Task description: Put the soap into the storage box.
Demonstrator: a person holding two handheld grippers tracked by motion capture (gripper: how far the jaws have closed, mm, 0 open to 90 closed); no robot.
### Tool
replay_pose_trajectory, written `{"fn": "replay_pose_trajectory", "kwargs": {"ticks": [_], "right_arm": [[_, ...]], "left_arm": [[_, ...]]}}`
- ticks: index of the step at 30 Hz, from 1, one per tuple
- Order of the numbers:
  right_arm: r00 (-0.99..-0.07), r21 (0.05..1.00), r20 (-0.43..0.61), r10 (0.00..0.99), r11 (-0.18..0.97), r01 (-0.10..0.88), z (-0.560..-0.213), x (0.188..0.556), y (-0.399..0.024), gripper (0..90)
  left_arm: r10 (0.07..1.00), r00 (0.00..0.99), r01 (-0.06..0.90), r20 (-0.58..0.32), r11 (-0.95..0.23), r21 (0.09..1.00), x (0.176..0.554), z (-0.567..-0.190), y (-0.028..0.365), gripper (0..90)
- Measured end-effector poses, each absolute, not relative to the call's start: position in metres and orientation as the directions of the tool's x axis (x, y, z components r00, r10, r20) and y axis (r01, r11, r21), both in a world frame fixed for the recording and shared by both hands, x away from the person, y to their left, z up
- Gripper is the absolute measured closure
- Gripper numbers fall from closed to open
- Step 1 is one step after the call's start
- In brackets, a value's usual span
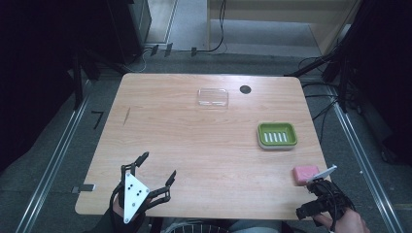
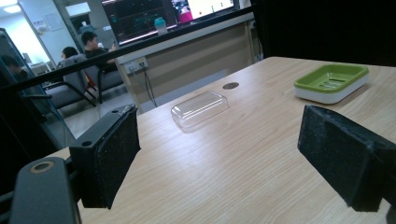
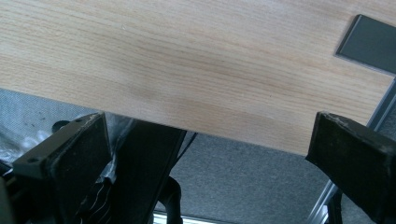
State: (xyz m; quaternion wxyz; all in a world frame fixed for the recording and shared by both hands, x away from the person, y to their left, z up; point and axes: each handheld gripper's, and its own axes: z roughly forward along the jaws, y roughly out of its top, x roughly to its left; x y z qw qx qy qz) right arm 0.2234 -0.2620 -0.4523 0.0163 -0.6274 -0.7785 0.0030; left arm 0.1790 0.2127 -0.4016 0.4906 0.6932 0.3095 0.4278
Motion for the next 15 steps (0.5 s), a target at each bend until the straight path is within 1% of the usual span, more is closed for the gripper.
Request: {"fn": "replay_pose_trajectory", "kwargs": {"ticks": [15], "right_arm": [[-0.247, -0.015, 0.022, 0.969, 0.247, 0.969, -0.452, 0.236, -0.259, 0.0]], "left_arm": [[0.853, 0.438, 0.012, 0.286, -0.323, 0.946, 0.178, -0.402, 0.215, 13.1]]}}
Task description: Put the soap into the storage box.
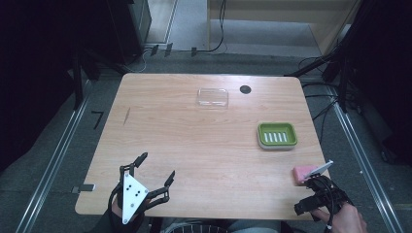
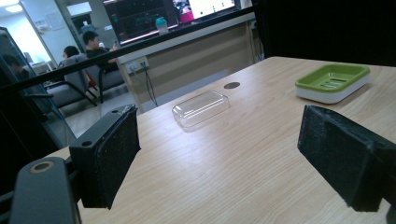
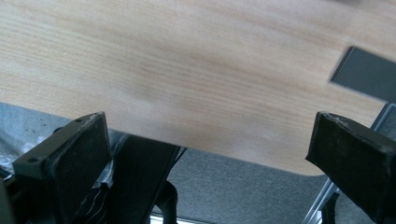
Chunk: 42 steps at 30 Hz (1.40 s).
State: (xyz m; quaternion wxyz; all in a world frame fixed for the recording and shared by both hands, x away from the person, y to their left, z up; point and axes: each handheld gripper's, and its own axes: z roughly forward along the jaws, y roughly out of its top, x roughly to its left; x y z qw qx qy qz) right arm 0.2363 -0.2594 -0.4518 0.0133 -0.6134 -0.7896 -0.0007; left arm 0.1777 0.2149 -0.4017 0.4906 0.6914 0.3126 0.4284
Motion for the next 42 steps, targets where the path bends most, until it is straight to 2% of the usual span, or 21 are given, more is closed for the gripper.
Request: {"fn": "replay_pose_trajectory", "kwargs": {"ticks": [29, 42], "right_arm": [[-0.244, 0.017, 0.029, 0.969, 0.244, 0.97, -0.446, 0.265, -0.26, 0.0], [-0.208, 0.035, 0.045, 0.977, 0.207, 0.978, -0.445, 0.283, -0.27, 0.0]], "left_arm": [[0.85, 0.441, 0.014, 0.289, -0.328, 0.945, 0.178, -0.402, 0.215, 13.1], [0.848, 0.442, 0.016, 0.291, -0.332, 0.943, 0.179, -0.402, 0.214, 13.1]]}}
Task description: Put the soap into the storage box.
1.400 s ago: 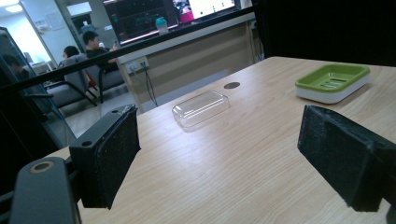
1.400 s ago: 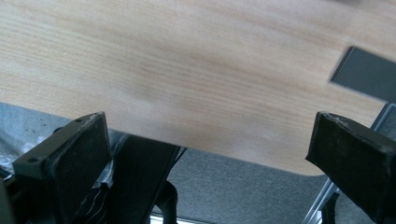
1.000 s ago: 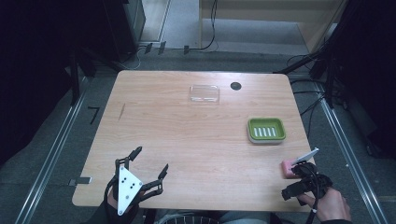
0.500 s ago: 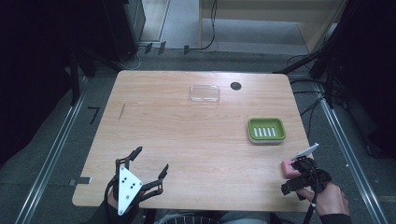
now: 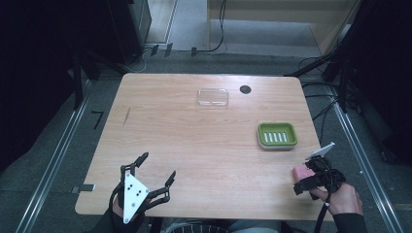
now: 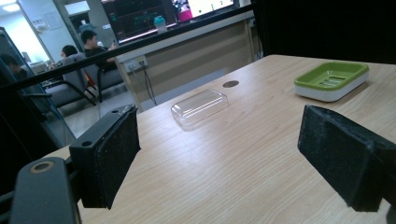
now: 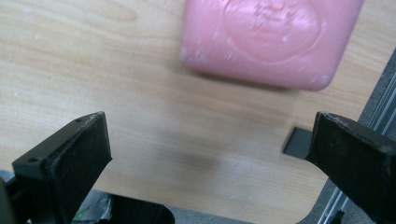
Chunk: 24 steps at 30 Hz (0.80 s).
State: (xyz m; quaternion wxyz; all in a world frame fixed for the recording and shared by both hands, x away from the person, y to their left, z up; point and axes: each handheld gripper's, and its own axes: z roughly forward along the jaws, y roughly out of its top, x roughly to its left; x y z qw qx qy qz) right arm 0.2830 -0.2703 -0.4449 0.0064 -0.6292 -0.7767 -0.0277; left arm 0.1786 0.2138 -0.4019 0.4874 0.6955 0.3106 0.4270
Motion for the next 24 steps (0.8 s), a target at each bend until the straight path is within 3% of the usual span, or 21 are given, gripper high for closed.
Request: {"fn": "replay_pose_trajectory", "kwargs": {"ticks": [24], "right_arm": [[-0.18, 0.054, 0.072, 0.981, 0.177, 0.983, -0.449, 0.315, -0.275, 0.0]], "left_arm": [[0.849, 0.443, 0.015, 0.289, -0.33, 0.944, 0.178, -0.402, 0.214, 13.1]]}}
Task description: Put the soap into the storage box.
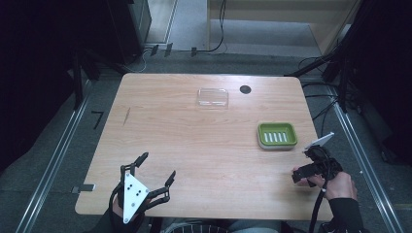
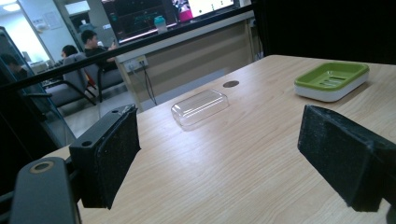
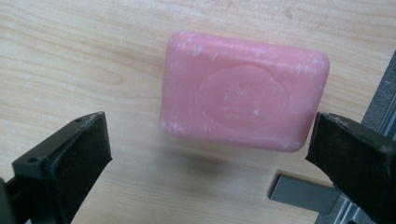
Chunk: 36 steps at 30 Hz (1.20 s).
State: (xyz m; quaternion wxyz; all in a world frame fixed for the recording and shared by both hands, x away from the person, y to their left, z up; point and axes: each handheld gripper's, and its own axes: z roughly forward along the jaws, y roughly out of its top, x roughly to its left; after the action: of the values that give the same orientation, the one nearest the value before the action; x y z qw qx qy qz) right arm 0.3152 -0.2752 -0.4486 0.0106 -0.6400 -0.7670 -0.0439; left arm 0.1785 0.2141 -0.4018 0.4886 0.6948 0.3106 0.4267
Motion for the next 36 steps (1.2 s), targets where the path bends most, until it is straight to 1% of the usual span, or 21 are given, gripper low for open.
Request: {"fn": "replay_pose_trajectory", "kwargs": {"ticks": [9, 24, 29, 36], "right_arm": [[-0.16, 0.049, 0.065, 0.985, 0.157, 0.986, -0.454, 0.327, -0.275, 0.0], [-0.117, 0.055, 0.029, 0.993, 0.115, 0.992, -0.461, 0.335, -0.278, 0.0], [-0.12, 0.036, 0.025, 0.993, 0.119, 0.992, -0.469, 0.336, -0.278, 0.0], [-0.123, 0.034, 0.035, 0.992, 0.122, 0.992, -0.471, 0.336, -0.277, 0.0]], "left_arm": [[0.848, 0.443, 0.014, 0.29, -0.331, 0.944, 0.178, -0.402, 0.214, 13.1], [0.848, 0.442, 0.014, 0.291, -0.331, 0.944, 0.178, -0.402, 0.214, 13.1], [0.849, 0.442, 0.014, 0.291, -0.33, 0.944, 0.178, -0.402, 0.214, 13.1], [0.849, 0.442, 0.014, 0.291, -0.331, 0.944, 0.178, -0.402, 0.214, 13.1]]}}
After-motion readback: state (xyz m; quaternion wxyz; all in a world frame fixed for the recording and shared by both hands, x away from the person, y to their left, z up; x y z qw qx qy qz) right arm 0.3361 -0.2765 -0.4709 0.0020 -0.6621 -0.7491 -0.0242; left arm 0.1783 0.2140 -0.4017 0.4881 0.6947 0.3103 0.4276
